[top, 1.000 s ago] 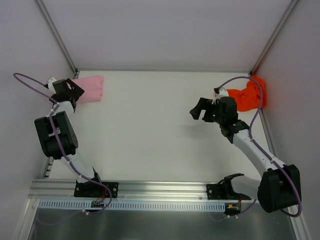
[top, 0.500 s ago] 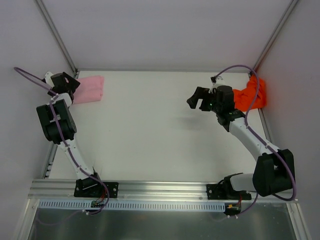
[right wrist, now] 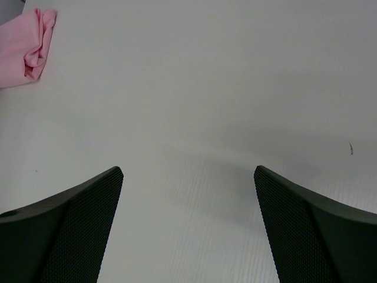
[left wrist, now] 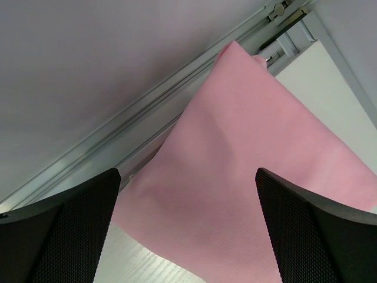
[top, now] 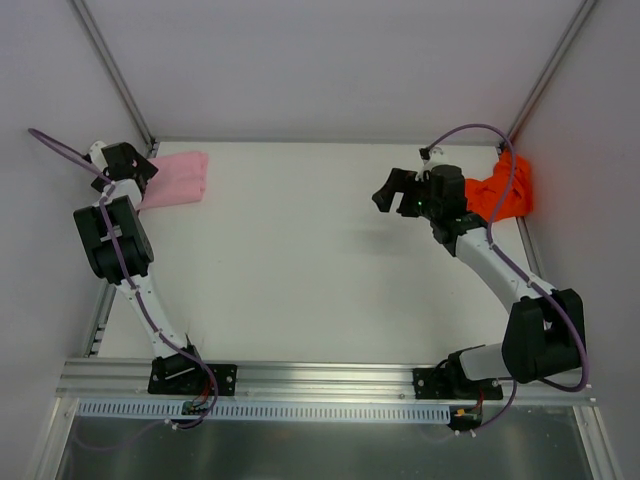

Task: Fold and stack the t-shirts
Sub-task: Put the neatly folded tshirt into the corner of the board with the left arm

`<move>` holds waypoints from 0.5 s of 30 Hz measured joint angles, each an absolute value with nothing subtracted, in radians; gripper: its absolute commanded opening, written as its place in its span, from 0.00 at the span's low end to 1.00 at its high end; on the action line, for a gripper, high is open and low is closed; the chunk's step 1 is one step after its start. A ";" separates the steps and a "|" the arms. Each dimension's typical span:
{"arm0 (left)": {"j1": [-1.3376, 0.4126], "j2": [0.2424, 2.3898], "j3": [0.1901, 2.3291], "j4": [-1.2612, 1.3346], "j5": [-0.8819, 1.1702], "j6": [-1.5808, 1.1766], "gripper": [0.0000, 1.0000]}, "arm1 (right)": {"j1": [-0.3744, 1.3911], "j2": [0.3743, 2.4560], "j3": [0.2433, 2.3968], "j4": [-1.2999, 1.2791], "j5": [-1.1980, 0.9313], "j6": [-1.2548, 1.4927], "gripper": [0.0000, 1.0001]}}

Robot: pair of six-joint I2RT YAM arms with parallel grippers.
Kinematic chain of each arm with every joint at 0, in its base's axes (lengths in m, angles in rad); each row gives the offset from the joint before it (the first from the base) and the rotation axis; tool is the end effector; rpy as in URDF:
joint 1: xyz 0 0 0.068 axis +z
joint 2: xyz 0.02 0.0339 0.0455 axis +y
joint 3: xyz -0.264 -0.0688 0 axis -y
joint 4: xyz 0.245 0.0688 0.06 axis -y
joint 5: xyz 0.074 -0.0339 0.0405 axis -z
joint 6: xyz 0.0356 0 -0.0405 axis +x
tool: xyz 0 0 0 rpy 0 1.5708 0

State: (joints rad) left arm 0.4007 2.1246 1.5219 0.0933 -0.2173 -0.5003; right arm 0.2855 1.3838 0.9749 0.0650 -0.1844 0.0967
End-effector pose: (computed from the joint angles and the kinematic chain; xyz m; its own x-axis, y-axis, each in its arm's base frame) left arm 0.4479 0.1981 0.1955 -0.1282 -0.5630 -0.8165 -0.7017 0.6333 -0.3265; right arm 0.3073 0.0970 0.2938 -0.3647 -0.0081 -0.9311 -0.4092 0.8996 0.1524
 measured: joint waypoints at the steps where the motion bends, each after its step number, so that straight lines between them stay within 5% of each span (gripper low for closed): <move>1: 0.401 2.124 1.522 0.093 -0.217 -0.491 0.99 | 0.286 1.386 0.976 0.064 -0.184 0.097 0.97; 15: 0.403 2.086 1.434 0.122 -0.099 -0.491 0.95 | 0.286 1.386 0.976 0.067 -0.195 0.120 0.97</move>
State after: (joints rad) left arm 0.4030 2.0857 1.4338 0.1219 -0.0990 -0.4911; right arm 0.2855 1.3861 0.9760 0.0673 -0.1951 0.1196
